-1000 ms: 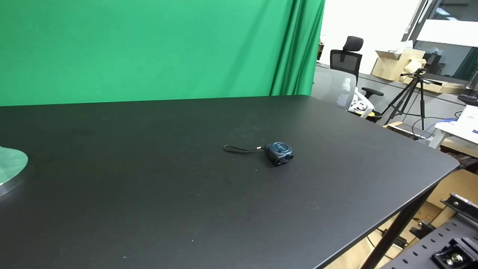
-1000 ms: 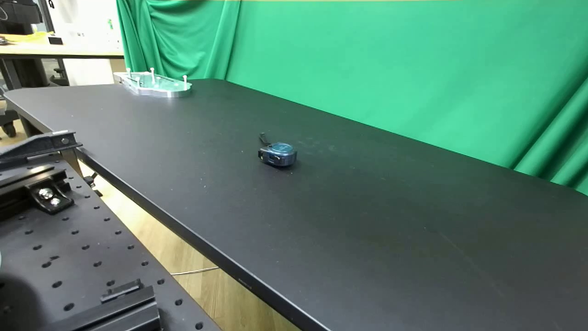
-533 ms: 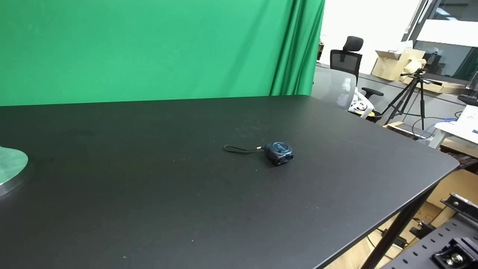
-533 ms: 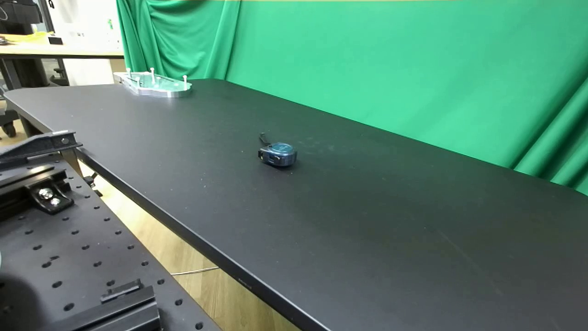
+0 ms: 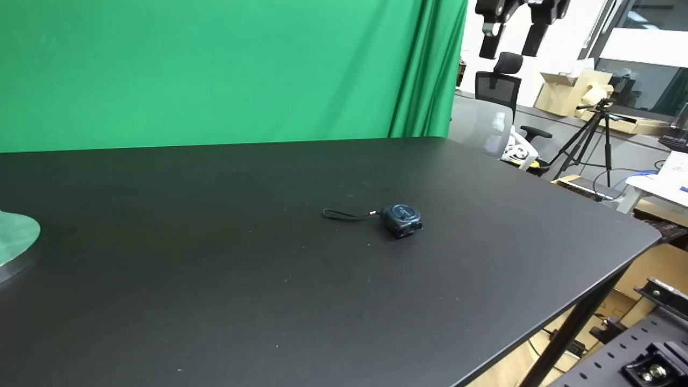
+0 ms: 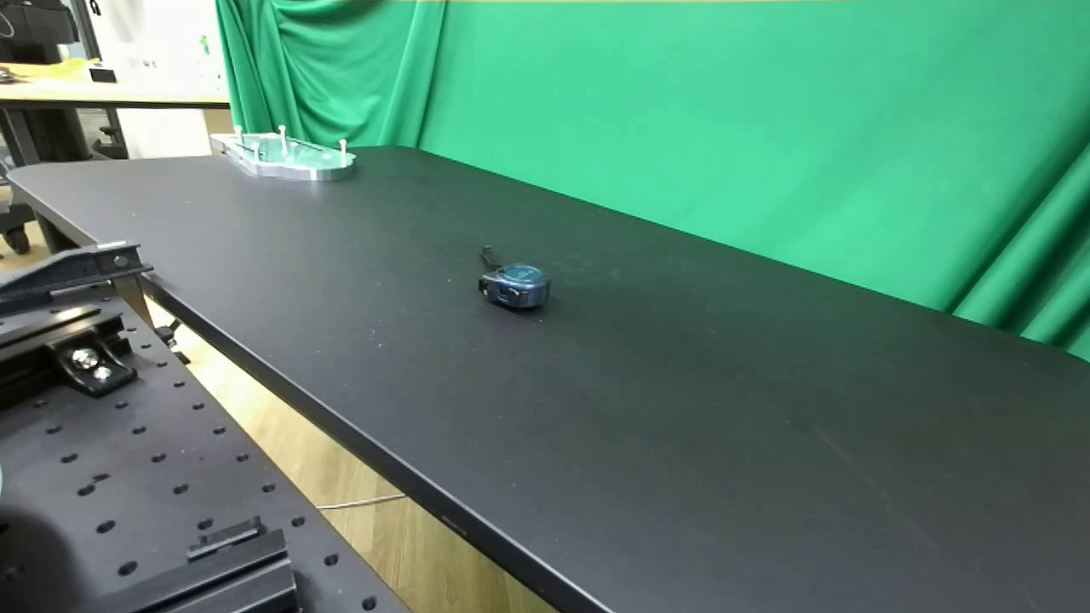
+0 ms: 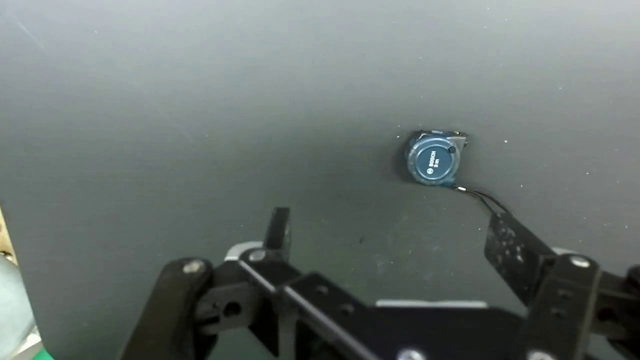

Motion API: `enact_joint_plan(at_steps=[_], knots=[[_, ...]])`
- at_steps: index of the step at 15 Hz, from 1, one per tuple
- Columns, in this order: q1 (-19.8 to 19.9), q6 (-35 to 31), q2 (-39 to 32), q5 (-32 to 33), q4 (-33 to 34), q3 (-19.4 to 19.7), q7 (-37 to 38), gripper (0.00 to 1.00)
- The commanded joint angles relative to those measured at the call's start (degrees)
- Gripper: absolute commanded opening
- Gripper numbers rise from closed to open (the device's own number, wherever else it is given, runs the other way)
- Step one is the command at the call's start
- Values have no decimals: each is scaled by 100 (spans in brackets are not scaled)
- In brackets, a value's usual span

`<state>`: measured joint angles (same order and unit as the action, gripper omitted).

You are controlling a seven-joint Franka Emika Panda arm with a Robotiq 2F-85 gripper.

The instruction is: Move the measuring tape away from you

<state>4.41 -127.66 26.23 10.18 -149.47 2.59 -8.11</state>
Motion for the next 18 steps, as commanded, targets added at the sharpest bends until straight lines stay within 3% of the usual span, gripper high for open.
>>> enact_joint_plan(at_steps=[1,8,9,14,18], knots=[[-98,-445,-1040,117,395,-69,44,100],[-200,-1101,-2281,14,536,-157,168,100],[-184,-1081,-2051,-5,383,-111,13,100],[-207,-1147,-2310,-7,472,-128,16,100],[-290,-1850,-2371,-265,166,-189,133,100]])
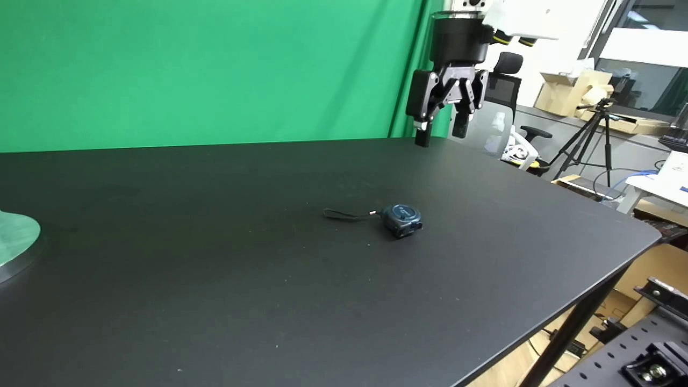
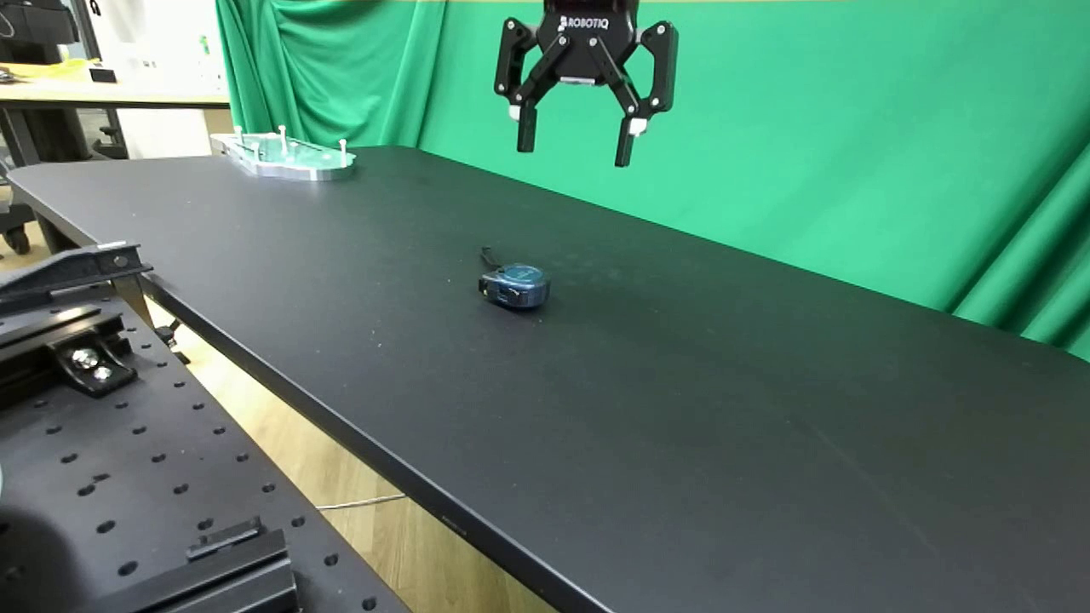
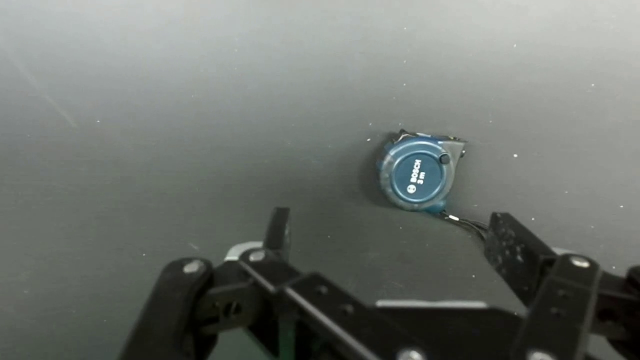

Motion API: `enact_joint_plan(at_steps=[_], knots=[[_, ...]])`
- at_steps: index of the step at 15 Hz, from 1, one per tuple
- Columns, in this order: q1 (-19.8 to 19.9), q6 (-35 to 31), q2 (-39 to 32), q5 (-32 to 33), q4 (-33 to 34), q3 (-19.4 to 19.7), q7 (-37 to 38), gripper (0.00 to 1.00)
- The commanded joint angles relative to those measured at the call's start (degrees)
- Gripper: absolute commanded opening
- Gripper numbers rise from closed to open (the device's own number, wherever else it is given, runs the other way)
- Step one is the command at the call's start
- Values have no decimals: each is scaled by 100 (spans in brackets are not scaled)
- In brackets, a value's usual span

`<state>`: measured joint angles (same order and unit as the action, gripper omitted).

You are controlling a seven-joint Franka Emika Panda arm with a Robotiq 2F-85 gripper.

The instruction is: Move the measuring tape away from you

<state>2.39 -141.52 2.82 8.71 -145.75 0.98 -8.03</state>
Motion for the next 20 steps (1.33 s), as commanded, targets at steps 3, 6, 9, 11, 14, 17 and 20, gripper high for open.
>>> enact_joint_plan(at_steps=[3,6,9,11,14,17,20], knots=[[-140,-971,-165,-162,-381,-69,208,100],[-138,-1284,-413,-159,-414,-52,227,100],[-115,-1483,-743,-111,-346,-8,240,100],[-120,-1580,-923,-157,-321,-2,210,100],[-161,-1682,-1151,-123,-299,-1,277,100],[-192,-1740,-1343,-99,-241,17,322,100],[-211,-1771,-1518,-83,-180,42,380,100]])
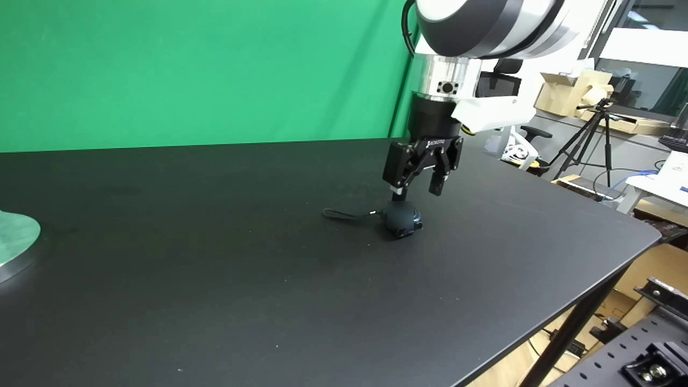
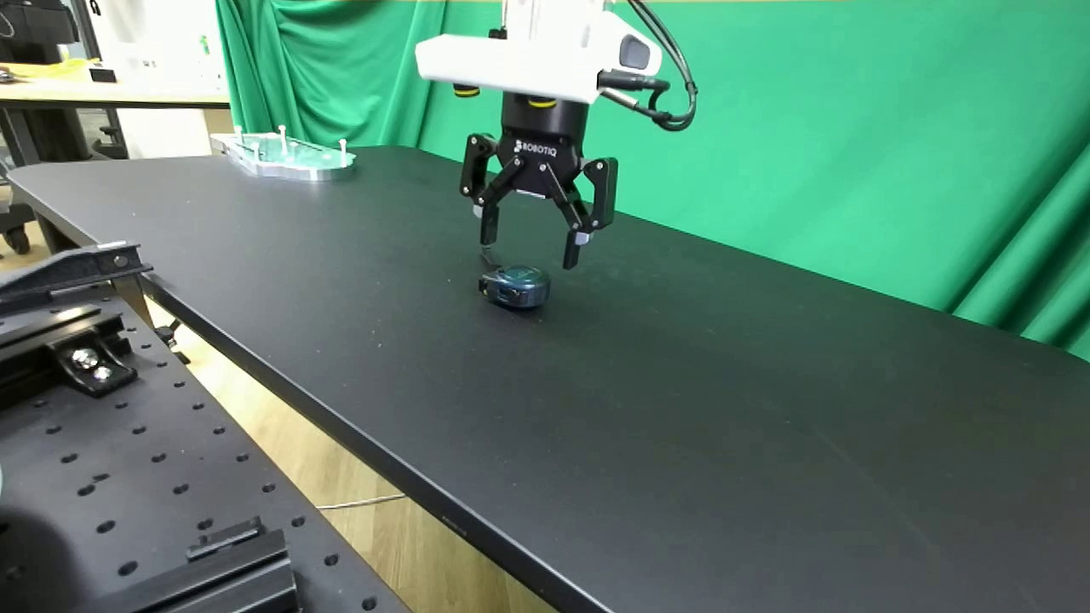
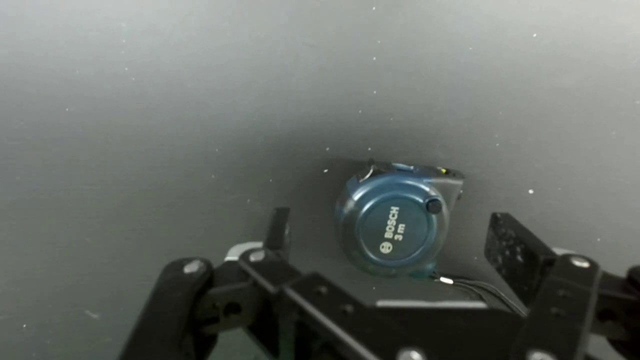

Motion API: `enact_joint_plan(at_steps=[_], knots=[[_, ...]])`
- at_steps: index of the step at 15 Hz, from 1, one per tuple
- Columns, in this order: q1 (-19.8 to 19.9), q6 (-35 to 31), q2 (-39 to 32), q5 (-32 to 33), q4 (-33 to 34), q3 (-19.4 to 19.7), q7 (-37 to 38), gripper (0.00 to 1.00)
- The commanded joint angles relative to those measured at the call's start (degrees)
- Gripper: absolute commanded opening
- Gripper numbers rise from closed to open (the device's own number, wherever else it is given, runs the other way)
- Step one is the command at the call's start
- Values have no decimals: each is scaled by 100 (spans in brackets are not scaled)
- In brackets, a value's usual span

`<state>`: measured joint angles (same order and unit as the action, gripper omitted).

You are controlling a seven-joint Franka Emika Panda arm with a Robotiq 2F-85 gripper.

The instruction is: Move the measuring tape away from you

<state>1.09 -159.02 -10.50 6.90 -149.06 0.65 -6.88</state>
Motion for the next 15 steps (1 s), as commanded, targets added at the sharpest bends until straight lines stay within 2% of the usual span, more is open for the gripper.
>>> enact_joint_plan(at_steps=[1,12,13,14,15], knots=[[-86,-15,-247,99,183,81,276,100],[-298,63,-869,201,717,272,676,100],[-325,67,-898,208,743,285,696,98],[-332,86,-912,177,763,271,694,74],[-350,83,-922,175,768,273,713,73]])
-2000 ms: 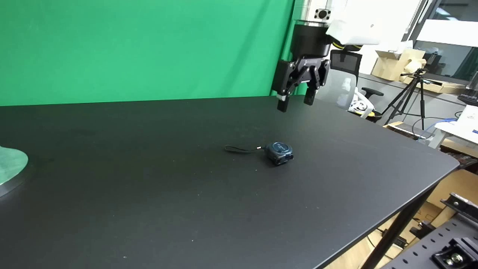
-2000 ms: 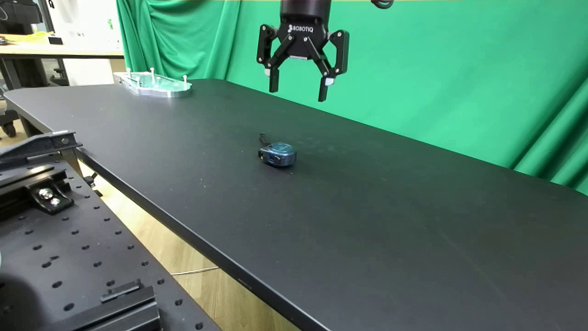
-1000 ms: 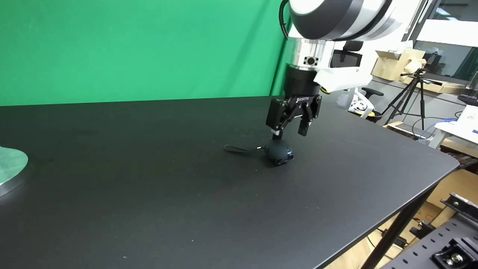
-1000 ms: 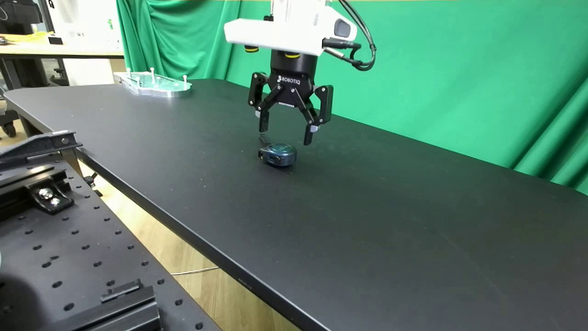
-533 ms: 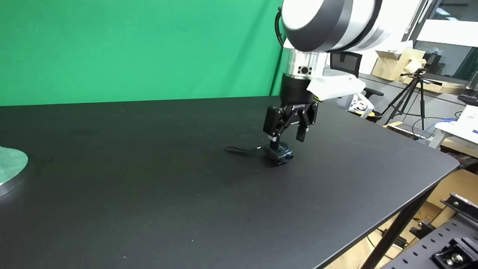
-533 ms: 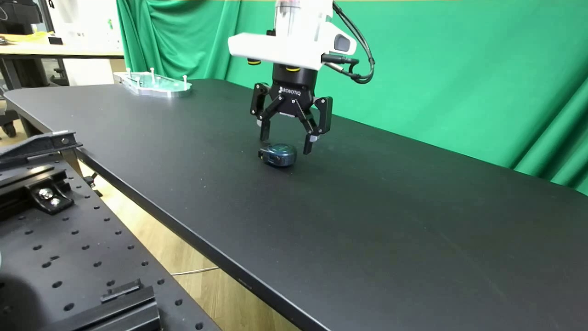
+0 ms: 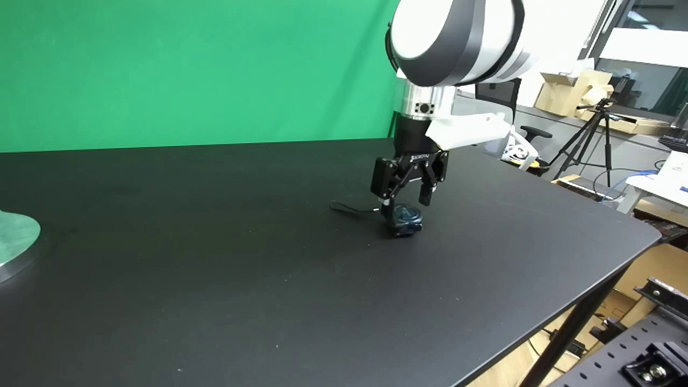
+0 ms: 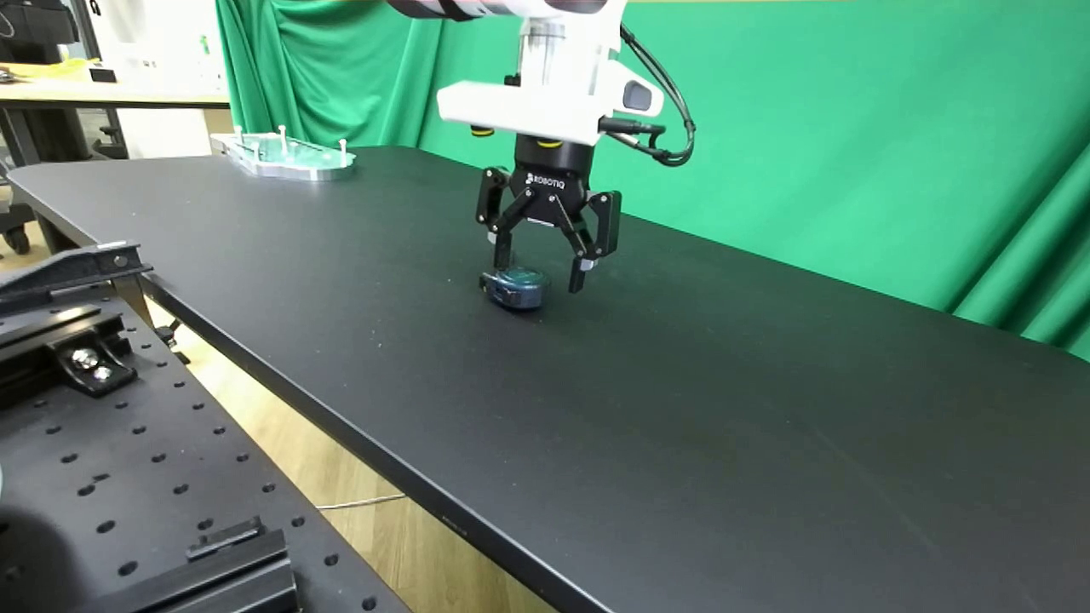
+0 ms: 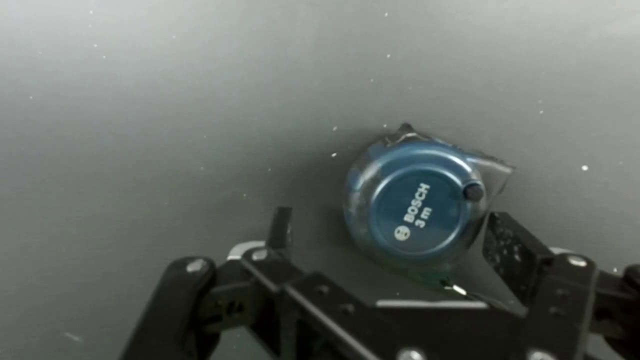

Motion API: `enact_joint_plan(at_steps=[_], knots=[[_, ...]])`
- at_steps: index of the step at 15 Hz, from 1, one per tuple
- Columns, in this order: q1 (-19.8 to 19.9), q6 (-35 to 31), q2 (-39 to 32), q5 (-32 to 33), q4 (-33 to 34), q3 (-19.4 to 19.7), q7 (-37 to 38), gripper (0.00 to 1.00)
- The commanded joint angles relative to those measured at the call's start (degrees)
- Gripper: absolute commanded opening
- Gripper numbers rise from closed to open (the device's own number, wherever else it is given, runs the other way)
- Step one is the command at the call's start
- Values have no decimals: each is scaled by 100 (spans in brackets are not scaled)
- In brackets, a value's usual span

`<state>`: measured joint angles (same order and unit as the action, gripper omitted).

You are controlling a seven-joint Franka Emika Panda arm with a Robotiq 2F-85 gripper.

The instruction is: Move the measuring tape away from you

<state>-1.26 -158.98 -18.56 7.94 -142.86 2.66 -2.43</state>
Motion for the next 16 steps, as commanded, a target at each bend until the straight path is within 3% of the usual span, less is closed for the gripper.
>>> enact_joint_plan(at_steps=[1,5,11,16], knots=[[-118,85,-124,47,151,56,262,71],[-158,89,-36,26,75,20,248,42],[-169,168,238,-31,55,-1,266,42],[-17,547,364,-355,490,-107,144,42]])
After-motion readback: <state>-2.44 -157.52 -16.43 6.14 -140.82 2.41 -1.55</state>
